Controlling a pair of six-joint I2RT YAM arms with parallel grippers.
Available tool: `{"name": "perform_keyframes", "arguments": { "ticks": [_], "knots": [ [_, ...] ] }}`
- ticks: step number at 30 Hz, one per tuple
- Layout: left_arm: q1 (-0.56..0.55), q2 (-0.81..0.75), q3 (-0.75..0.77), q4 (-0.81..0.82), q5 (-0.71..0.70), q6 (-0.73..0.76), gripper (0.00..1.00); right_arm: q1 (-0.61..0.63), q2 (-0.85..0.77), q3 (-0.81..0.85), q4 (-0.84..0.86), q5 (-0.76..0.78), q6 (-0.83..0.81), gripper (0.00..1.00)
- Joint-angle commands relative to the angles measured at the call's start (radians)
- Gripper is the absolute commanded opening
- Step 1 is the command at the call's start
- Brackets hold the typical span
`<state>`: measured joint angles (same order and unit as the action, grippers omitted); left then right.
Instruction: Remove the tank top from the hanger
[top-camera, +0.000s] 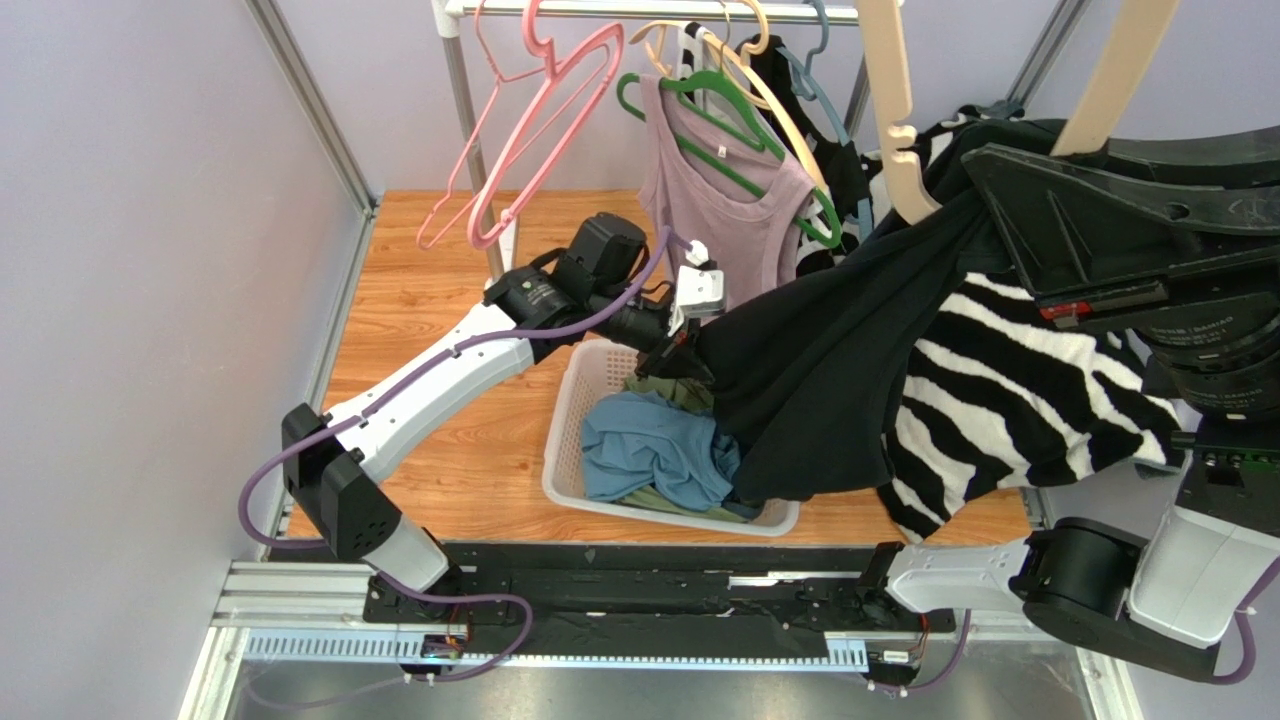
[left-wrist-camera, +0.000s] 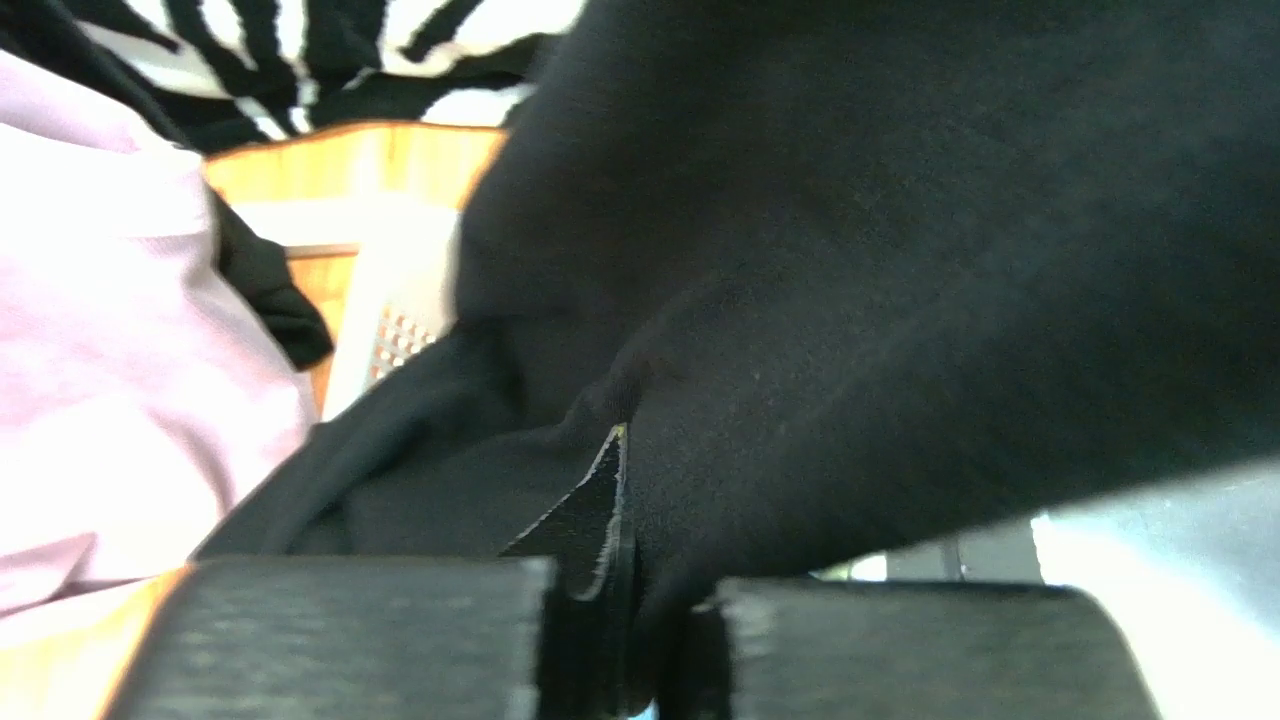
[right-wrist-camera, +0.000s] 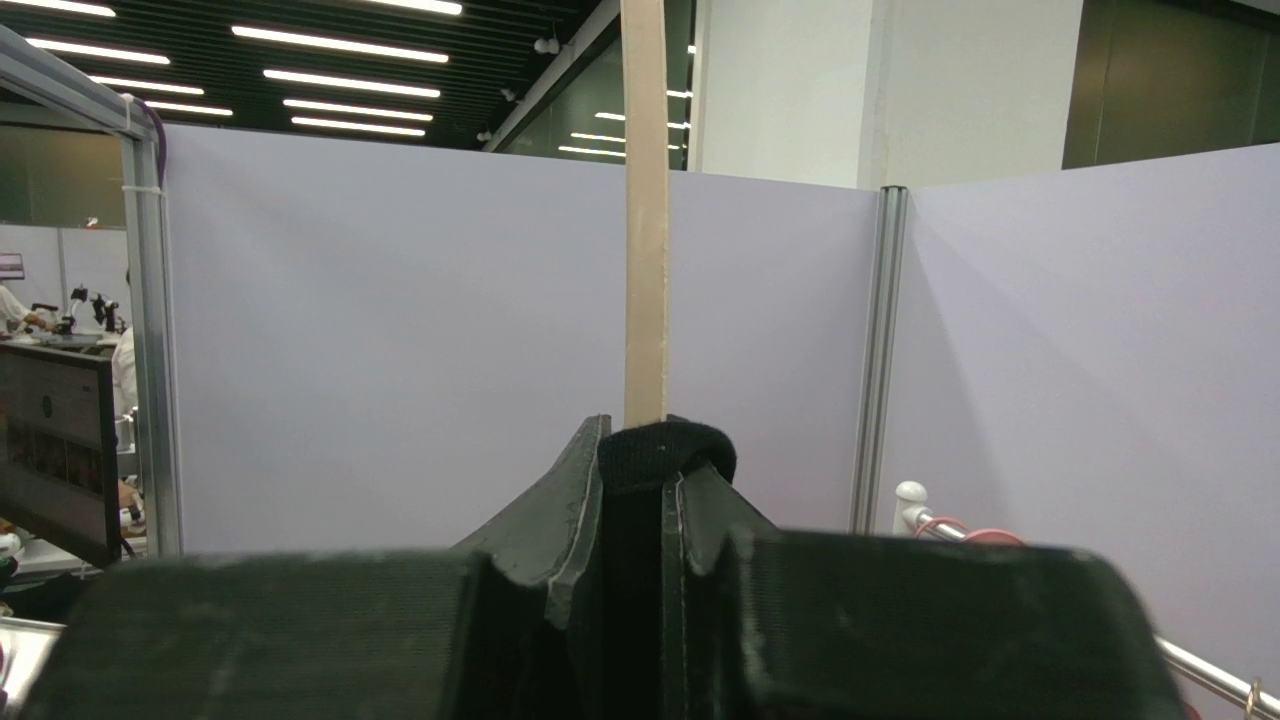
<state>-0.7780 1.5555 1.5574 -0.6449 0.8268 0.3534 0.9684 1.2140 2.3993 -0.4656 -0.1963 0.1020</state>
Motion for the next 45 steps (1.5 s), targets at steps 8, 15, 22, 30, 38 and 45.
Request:
{"name": "perform_keyframes", "arguments": {
  "ticks": [8, 15, 22, 30, 38, 45],
  "knots": [
    [-0.007, -0.051, 0.463, -0.076, -0.104, -0.011, 0.00, 0.007, -0.085, -0.126, 0.024, 0.054, -0.025, 0.00],
    [-0.007, -0.123, 0.558, -0.137, -0.080, -0.074, 0.00, 0.007, -0.139, -0.218, -0.011, 0.165, -0.065, 0.00],
    [-0.009, -0.213, 0.391, -0.196, -0.144, -0.025, 0.00, 0.007, -0.189, -0.357, -0.024, 0.288, -0.099, 0.00],
    [-0.009, -0.294, -0.096, -0.087, -0.343, 0.088, 0.00, 0.009, -0.237, -0.486, -0.045, 0.368, -0.156, 0.00],
    [-0.009, -0.284, -0.341, 0.010, -0.472, 0.121, 0.35, 0.007, -0.324, -0.644, -0.048, 0.397, -0.139, 0.00],
    [-0.009, -0.209, -0.505, 0.186, -0.586, 0.154, 0.40, 0.007, -0.352, -0.781, 0.022, 0.462, -0.171, 0.00]
  ]
}}
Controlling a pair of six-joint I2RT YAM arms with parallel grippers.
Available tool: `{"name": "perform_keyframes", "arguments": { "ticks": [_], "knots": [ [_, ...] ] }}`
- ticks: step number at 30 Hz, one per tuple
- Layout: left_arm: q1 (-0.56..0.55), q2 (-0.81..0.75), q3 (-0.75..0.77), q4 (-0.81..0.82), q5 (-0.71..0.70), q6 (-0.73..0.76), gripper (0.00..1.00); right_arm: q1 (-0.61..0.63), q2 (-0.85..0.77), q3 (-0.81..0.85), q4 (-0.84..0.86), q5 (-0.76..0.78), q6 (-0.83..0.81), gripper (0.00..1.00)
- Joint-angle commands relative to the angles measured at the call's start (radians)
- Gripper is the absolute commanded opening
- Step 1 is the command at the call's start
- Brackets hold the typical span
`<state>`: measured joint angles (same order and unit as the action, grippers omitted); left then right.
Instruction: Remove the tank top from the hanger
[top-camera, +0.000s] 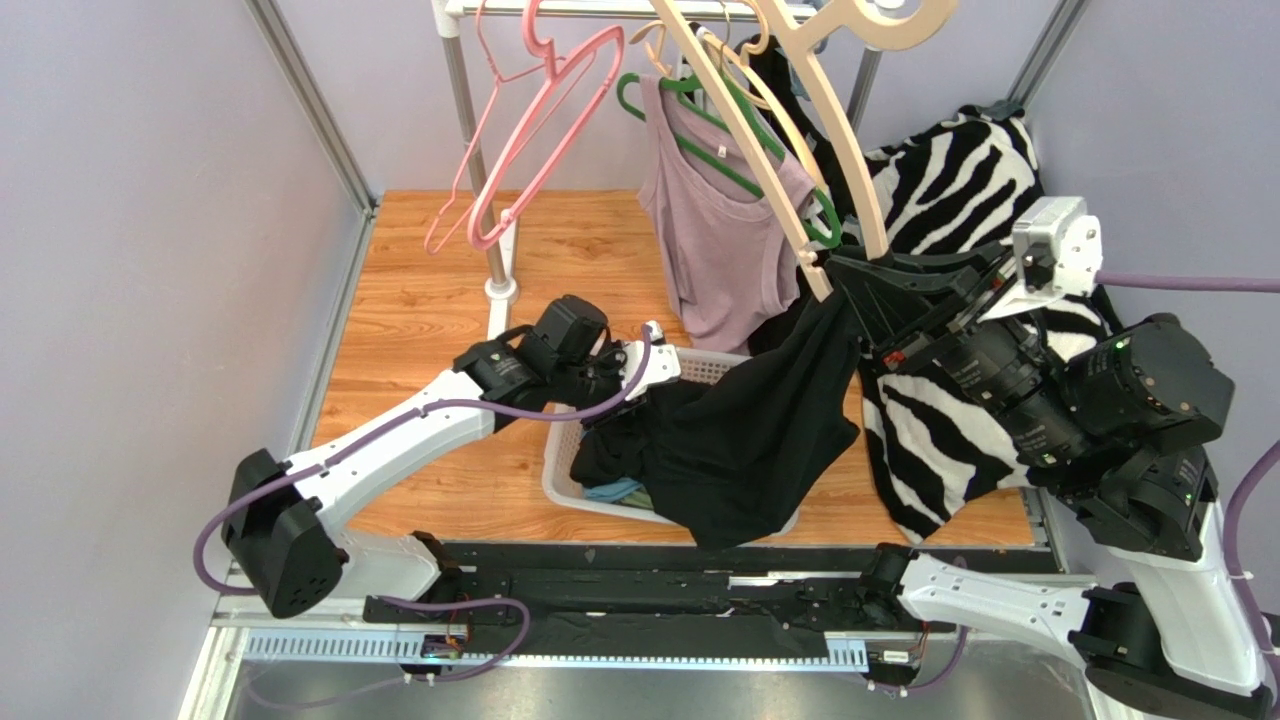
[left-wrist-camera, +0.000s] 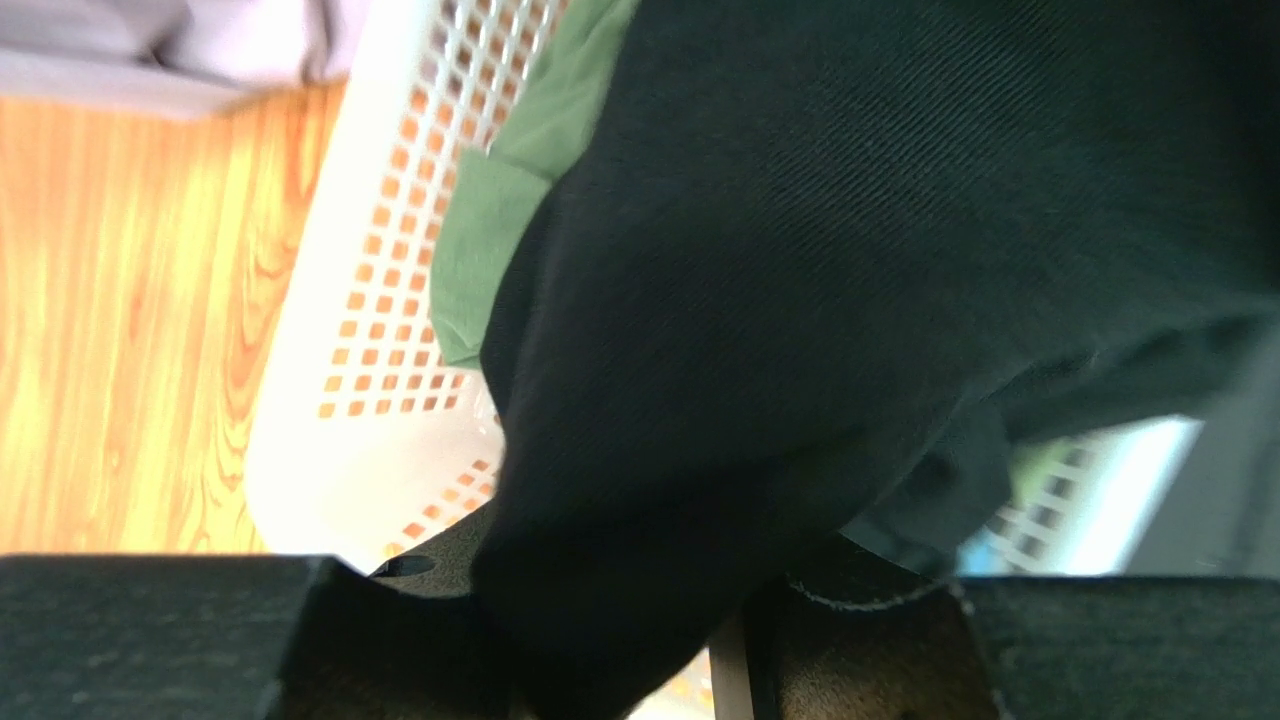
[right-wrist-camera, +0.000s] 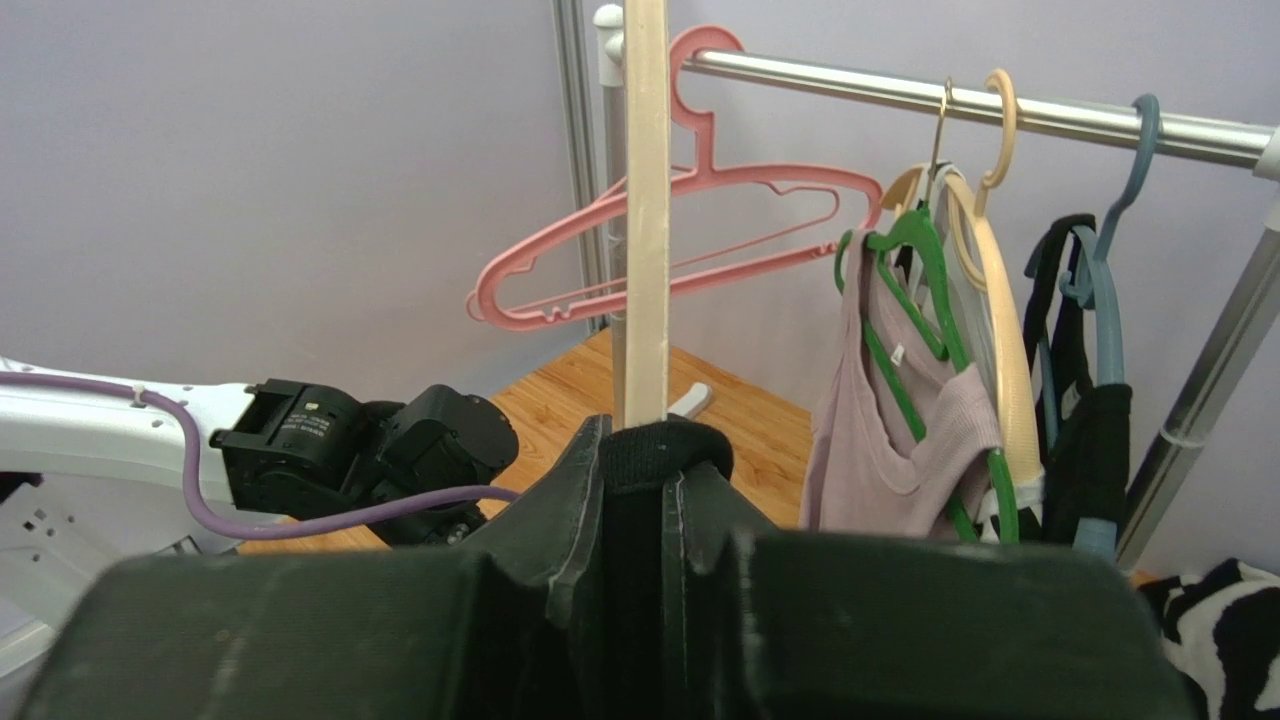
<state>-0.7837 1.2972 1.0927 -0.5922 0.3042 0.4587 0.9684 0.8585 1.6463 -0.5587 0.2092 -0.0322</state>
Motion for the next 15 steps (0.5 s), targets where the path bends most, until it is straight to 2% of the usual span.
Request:
{"name": "perform_keyframes", "arguments": {
  "ticks": [1, 8, 11, 15],
  "knots": [
    [-0.003, 0.088, -0.045, 0.141, -0.068, 0.046, 0.40, 0.007, 0.013, -0.020, 0.114, 0.064, -0.053, 0.00],
    [-0.003, 0.264, 0.045, 0.057, -0.114, 0.034, 0.38, 0.007, 0.050, -0.048, 0.120, 0.055, -0.040, 0.00],
    [-0.003, 0.272, 0.015, 0.122, -0.137, 0.041, 0.39, 0.007, 0.019, -0.107, 0.149, 0.053, -0.020, 0.00],
    [-0.003, 0.298, -0.008, 0.192, -0.236, 0.032, 0.44, 0.007, -0.010, -0.151, 0.160, 0.053, -0.009, 0.00]
  ]
}}
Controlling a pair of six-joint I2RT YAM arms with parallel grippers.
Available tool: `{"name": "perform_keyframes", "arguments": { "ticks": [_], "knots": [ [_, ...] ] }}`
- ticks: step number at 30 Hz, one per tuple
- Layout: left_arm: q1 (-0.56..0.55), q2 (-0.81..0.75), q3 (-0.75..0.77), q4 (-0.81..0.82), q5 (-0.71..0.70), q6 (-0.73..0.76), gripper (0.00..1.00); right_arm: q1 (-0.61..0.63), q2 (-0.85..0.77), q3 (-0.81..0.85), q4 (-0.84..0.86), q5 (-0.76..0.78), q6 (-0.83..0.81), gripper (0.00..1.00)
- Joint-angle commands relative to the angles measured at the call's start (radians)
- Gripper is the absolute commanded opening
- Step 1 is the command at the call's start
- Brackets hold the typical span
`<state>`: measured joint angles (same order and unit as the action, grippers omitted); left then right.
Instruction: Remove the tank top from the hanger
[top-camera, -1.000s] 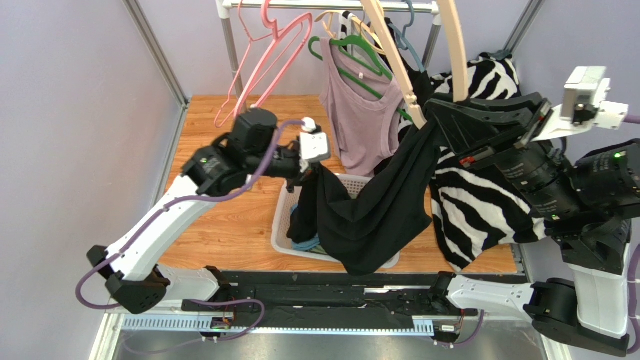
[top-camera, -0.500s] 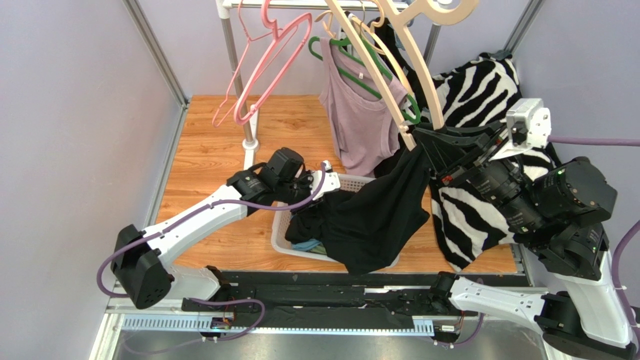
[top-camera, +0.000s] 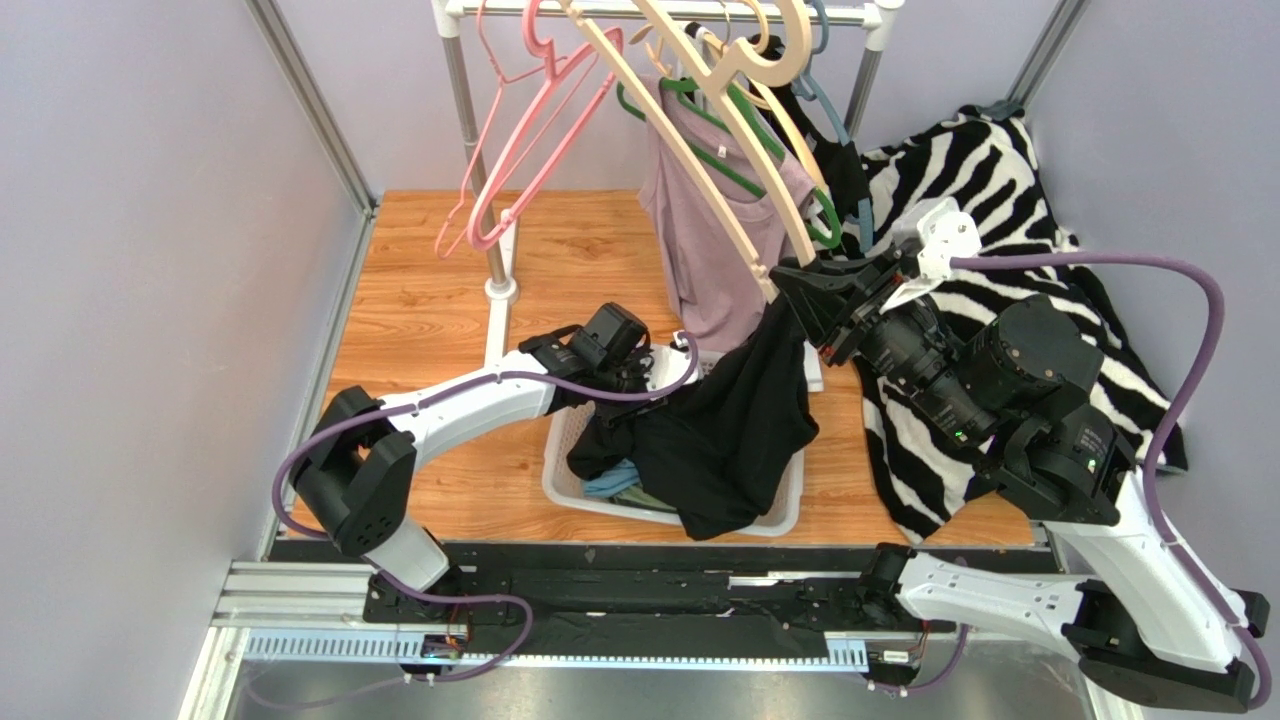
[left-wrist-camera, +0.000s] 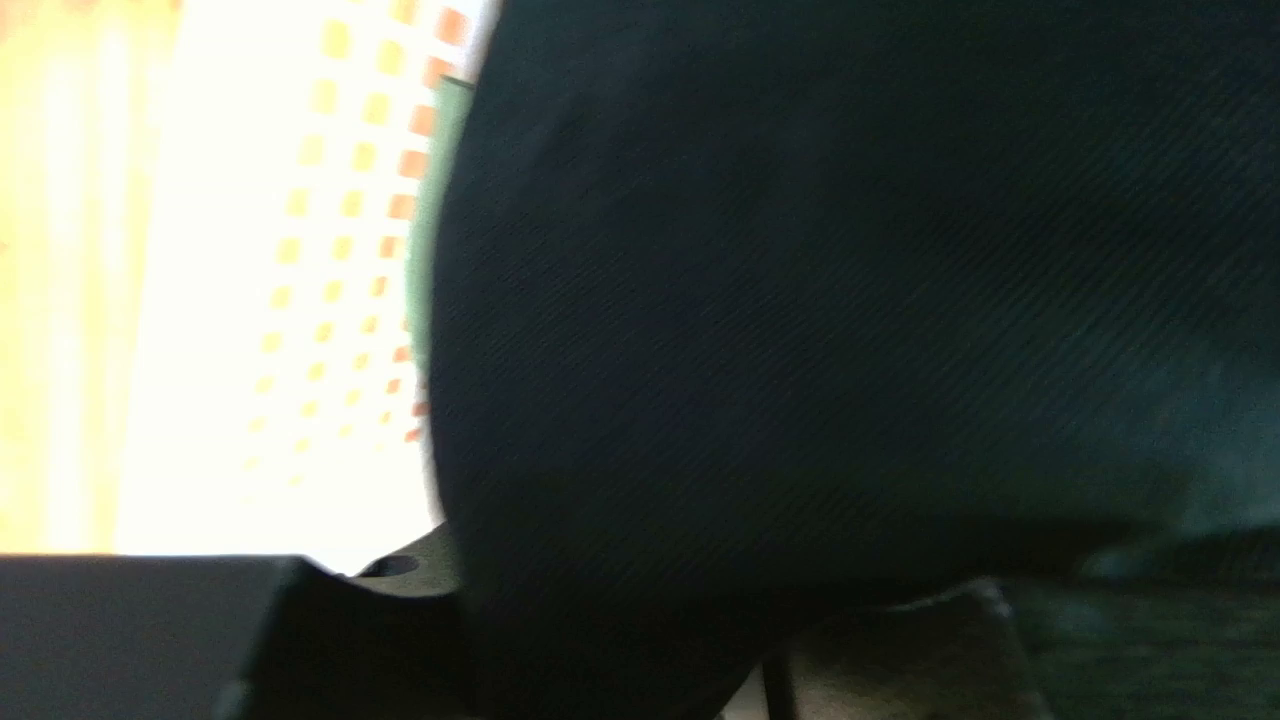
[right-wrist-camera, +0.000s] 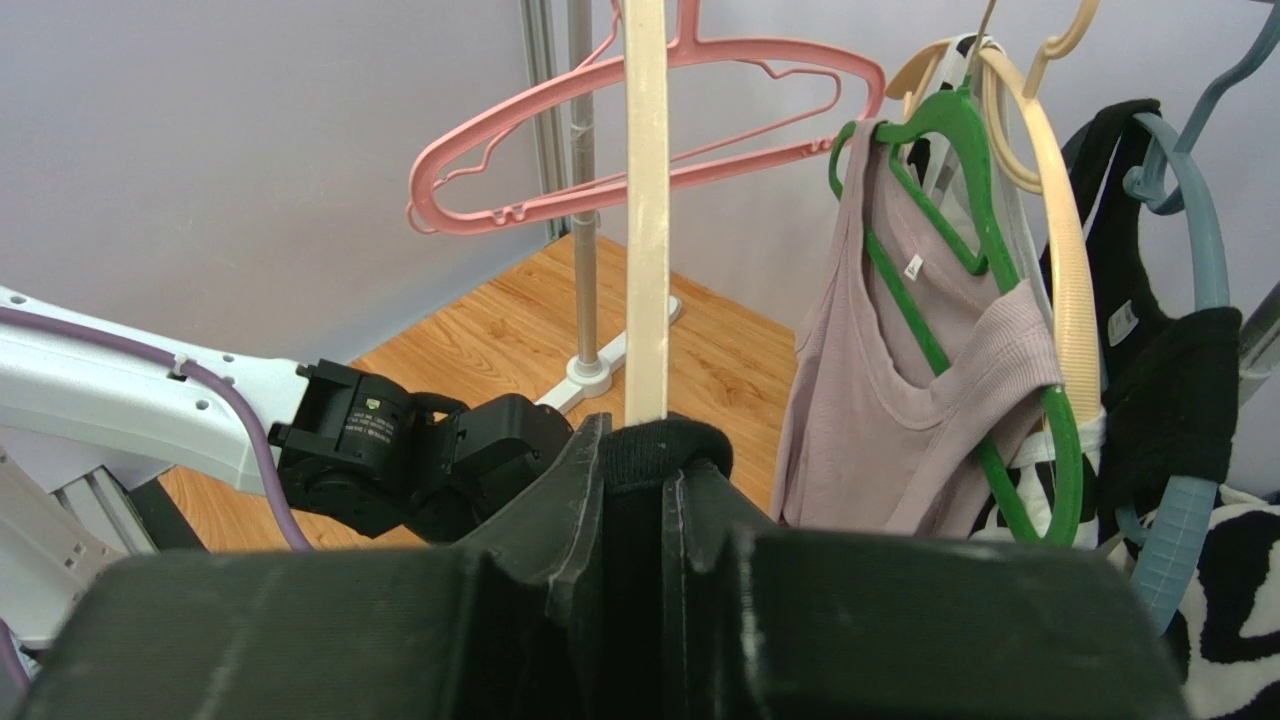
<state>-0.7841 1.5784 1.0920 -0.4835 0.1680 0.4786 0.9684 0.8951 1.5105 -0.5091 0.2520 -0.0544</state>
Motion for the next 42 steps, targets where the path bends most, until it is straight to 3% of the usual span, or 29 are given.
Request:
{"name": "perform_keyframes", "arguments": {
  "ticks": [1, 7, 15, 20, 24, 25, 26, 27, 32, 36, 42],
  "knots": [
    [-0.001, 0.044, -0.004, 0.092, -0.126, 0.006, 0.45, 0.007, -0.050, -0.019, 0.109, 0.012, 0.011, 0.00],
    [0.031, 0.204, 0.100, 0.095, -0.343, -0.090, 0.41, 0.007, -0.028, -0.010, 0.132, 0.013, -0.016, 0.00],
    [0.153, 0.241, 0.189, 0.082, -0.395, -0.161, 0.38, 0.004, -0.010, -0.013, 0.161, 0.023, -0.051, 0.00],
    [0.174, 0.210, 0.194, 0.053, -0.387, -0.187, 0.39, -0.043, 0.013, -0.013, 0.167, -0.016, -0.033, 0.00],
    [0.169, 0.118, 0.151, 0.008, -0.277, -0.232, 0.50, -0.105, 0.015, -0.015, 0.167, -0.060, -0.009, 0.00],
    [0.166, 0.067, 0.122, -0.001, -0.253, -0.236, 0.75, -0.124, 0.011, -0.019, 0.165, -0.068, -0.005, 0.00],
    [0.166, 0.037, 0.105, -0.012, -0.230, -0.248, 0.91, -0.134, 0.011, -0.022, 0.165, -0.085, -0.001, 0.00],
    [0.167, 0.007, 0.091, -0.020, -0.185, -0.259, 0.99, -0.145, 0.010, -0.029, 0.162, -0.092, 0.005, 0.00],
    [0.163, -0.228, 0.060, -0.124, -0.020, -0.268, 0.99, -0.210, 0.004, -0.053, 0.143, -0.154, 0.030, 0.00],
    [0.160, -0.467, 0.066, -0.225, 0.250, -0.215, 0.99, -0.243, 0.016, -0.047, 0.093, -0.217, 0.044, 0.00],
    [0.160, -0.639, 0.137, -0.447, 0.433, -0.135, 0.99, -0.260, 0.024, -0.053, 0.052, -0.355, 0.048, 0.00]
  ]
}}
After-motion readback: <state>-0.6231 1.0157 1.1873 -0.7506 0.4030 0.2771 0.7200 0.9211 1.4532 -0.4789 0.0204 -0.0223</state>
